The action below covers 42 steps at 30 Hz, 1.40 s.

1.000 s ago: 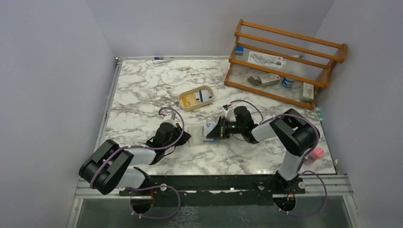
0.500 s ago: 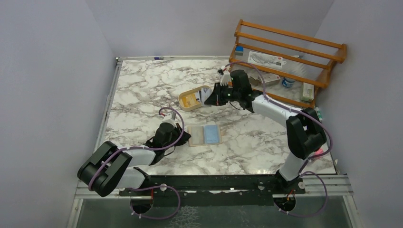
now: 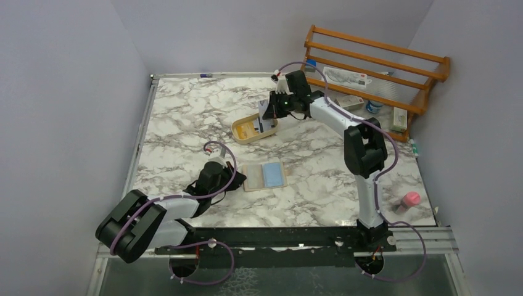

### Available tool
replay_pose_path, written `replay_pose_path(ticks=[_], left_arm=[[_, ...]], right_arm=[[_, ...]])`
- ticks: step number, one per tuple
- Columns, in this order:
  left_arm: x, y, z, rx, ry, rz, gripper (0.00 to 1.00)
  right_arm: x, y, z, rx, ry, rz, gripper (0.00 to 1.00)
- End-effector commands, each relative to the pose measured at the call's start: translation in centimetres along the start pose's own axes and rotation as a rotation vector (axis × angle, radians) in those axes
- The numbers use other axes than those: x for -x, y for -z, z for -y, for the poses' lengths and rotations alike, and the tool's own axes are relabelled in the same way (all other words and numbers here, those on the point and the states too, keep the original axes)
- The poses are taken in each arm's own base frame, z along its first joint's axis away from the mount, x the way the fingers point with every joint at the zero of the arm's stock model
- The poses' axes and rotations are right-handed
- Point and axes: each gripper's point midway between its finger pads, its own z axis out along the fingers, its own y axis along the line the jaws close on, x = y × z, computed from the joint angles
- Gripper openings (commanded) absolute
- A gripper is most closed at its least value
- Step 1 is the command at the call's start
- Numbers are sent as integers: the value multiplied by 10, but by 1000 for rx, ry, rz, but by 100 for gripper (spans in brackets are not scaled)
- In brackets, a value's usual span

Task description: Take the credit cards out of the card holder

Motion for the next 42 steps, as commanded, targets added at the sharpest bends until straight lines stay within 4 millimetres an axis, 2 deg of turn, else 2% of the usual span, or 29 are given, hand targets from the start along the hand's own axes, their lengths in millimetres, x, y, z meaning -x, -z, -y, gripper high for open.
replay_pose_path(ticks=[1, 15, 24, 26, 30, 32, 37, 42], left_arm=[[2, 2, 4, -19, -13, 1, 0], [5, 1, 6, -16, -17, 2, 0], [4, 0, 5, -12, -16, -1, 0], [4, 0, 5, -12, -17, -2, 0], [4, 0, 5, -11, -18, -3, 0], [4, 1, 5, -12, -17, -2, 0], [4, 1, 5, -12, -17, 0, 0], [4, 1, 6, -15, -20, -1, 0]], right_arm=[[-8, -8, 20, -44, 5, -62, 1], [-34, -30, 47, -88, 6, -144, 1], [-36, -30, 48, -86, 13, -154, 2], [-36, -29, 48, -93, 16, -155, 5], [-33, -25, 51, -118, 28, -154, 33], [-29, -22, 52, -135, 38, -145, 43], [-17, -15, 51, -164, 55, -125, 47], [10, 0, 48, -220, 85, -68, 47]])
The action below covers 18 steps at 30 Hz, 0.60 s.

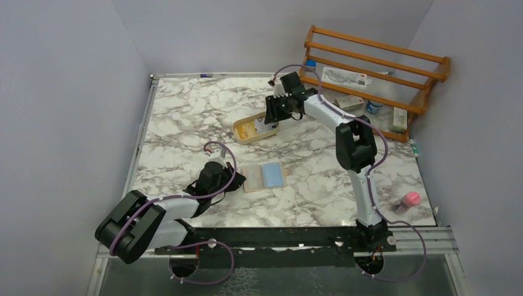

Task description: Take the credit cards out of the card holder

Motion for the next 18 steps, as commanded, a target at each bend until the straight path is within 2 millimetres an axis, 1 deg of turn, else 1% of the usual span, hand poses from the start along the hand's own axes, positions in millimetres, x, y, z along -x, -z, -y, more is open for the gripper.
replay_pose_path(ticks=[1, 4, 6, 8, 10, 12, 14, 15, 16, 17, 18], left_arm=[[6, 0, 8, -26, -16, 11, 0], [9, 1, 11, -32, -21, 17, 0], [12, 1, 13, -34, -23, 21, 0], [15, 2, 16, -40, -25, 24, 0], [19, 3, 21, -52, -25, 30, 0], [25, 5, 28, -63, -28, 36, 0], [33, 8, 34, -61, -39, 40, 0], [38, 10, 37, -55, -46, 43, 0], [45, 11, 40, -41, -57, 52, 0], [52, 13, 42, -28, -70, 59, 0], [57, 16, 44, -17, -83, 64, 0]], right_arm=[[40, 33, 0, -89, 44, 91, 47], [63, 57, -6, -120, 64, 159, 47], [75, 76, -16, -111, 82, 211, 47], [83, 97, -28, -90, 90, 273, 47], [83, 116, -43, -48, 96, 336, 47], [73, 133, -59, 14, 101, 384, 48], [59, 143, -73, 81, 95, 410, 49], [43, 141, -75, 106, 74, 394, 49], [41, 147, -81, 134, 74, 407, 49], [25, 144, -82, 154, 61, 384, 49], [16, 144, -85, 175, 55, 376, 49]])
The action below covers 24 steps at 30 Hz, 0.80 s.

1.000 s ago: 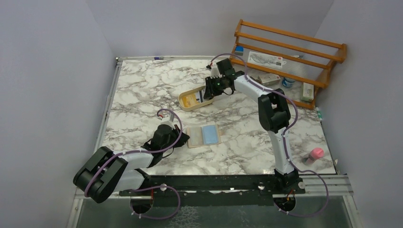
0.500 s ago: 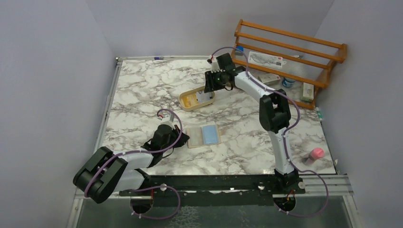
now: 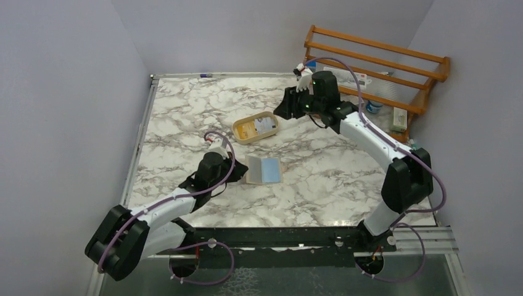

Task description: Take the credit cards out of the card holder

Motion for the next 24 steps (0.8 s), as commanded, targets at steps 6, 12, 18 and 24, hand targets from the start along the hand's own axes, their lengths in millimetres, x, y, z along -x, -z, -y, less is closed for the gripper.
replay_pose_path(ticks=[6, 12, 18, 24], left_arm=[[59, 21, 29, 54, -96, 77, 0], [51, 10, 28, 71, -73, 35, 0], [38, 7, 18, 112, -64, 21, 0], [25, 0, 7, 131, -48, 3, 0]], right_arm=[[-68, 21, -53, 327, -138, -15, 49], [-121, 13, -77, 413, -202, -104, 49], [-130, 18, -78, 406, -213, -96, 49], [-144, 7, -84, 416, -236, -145, 49]])
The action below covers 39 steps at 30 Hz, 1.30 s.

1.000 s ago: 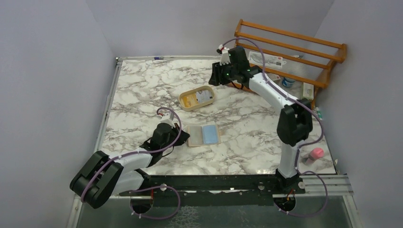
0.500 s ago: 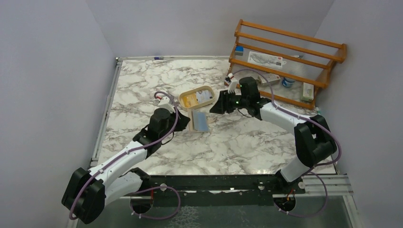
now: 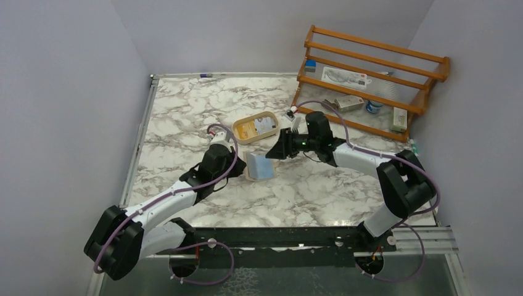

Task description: Take the credit cards out of the card holder

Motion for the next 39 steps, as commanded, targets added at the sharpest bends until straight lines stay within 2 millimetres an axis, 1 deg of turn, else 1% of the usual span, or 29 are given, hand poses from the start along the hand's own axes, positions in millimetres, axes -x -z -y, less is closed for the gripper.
replay_pose_path(ticks=[1, 4, 8, 11, 13, 16, 19, 24, 29, 35, 39], left_arm=[[-8, -8, -9, 28, 19, 4, 0], [-19, -14, -16, 38, 26, -16, 0], [-31, -18, -26, 59, 28, -38, 0], [-34, -18, -30, 70, 28, -36, 0], [-35, -18, -32, 74, 26, -36, 0], [-36, -17, -33, 74, 24, -34, 0], [-37, -17, -34, 75, 24, -33, 0], [-36, -16, -34, 72, 18, -30, 0], [-36, -14, -34, 68, 16, -26, 0], [-37, -13, -34, 63, 18, -24, 0], [-38, -12, -35, 63, 20, -23, 0]], right_arm=[[1, -12, -17, 61, 19, 4, 49], [-10, -29, -25, 80, 10, -17, 49], [-19, -49, -30, 109, -8, -38, 48], [-26, -63, -28, 110, -18, -61, 48], [-27, -70, -26, 99, -22, -66, 48], [-27, -80, -18, 41, -22, -72, 49], [-24, -87, -13, -39, 15, -77, 52], [-22, -95, -5, -122, 50, -84, 52], [-29, -102, -5, -104, 26, -101, 52], [-45, -117, -2, -42, -46, -128, 52], [-43, -123, -7, -1, -63, -120, 52]])
